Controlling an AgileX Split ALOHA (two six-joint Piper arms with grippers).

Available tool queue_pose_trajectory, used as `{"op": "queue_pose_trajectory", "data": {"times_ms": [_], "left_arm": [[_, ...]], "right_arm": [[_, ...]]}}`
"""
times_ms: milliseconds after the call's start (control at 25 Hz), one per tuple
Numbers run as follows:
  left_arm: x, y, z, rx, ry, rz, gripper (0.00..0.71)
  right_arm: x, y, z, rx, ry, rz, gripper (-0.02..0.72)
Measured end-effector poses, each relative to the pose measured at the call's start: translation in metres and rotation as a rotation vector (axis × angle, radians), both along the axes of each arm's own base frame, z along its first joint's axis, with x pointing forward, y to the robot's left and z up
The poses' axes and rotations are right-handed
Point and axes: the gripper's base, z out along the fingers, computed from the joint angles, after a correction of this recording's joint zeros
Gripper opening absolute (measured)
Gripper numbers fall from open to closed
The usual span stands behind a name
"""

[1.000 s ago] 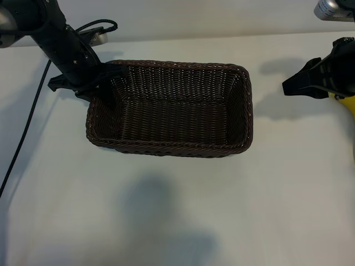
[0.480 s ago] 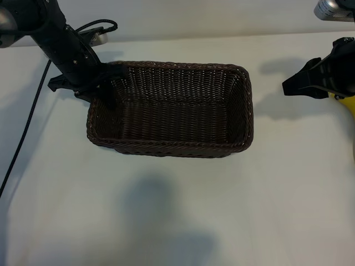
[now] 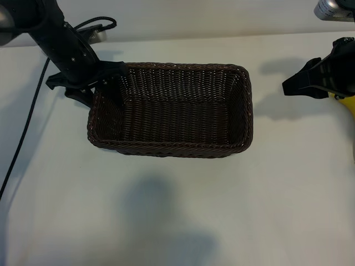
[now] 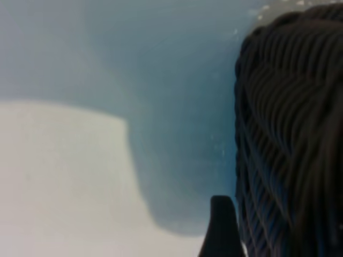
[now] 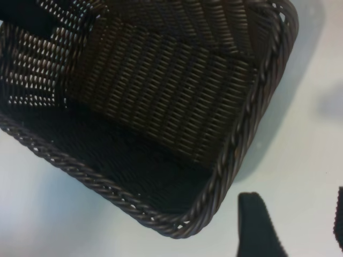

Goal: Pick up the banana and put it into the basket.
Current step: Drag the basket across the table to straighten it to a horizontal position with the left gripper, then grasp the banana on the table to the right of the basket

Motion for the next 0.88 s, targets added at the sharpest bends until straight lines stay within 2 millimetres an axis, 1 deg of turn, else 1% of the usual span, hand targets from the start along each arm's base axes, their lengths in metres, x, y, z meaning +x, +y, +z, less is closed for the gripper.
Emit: {"op": "queue_pose_trajectory", "data": {"times_ms": [360,520,720,880], "left_arm": [[-0.008,0.004,0.033,0.021,-0.057,-0.012,0.571],[-0.012,0.005,0.052,0.028,-0.104,-0.015,0.571],[-0.017,0.016,0.07,0.129,-0.16,-0.021,0.571],[-0.017,0.027,0.074,0.249,-0.181,-0.001,0.571]], "right_arm": [[0.0,0.0,0.0,0.0,0.0,0.0,0.376],[0.0,0.0,0.0,0.0,0.0,0.0,0.376],[0.0,0.0,0.0,0.0,0.0,0.0,0.376],[0.0,0.0,0.0,0.0,0.0,0.0,0.376]]}}
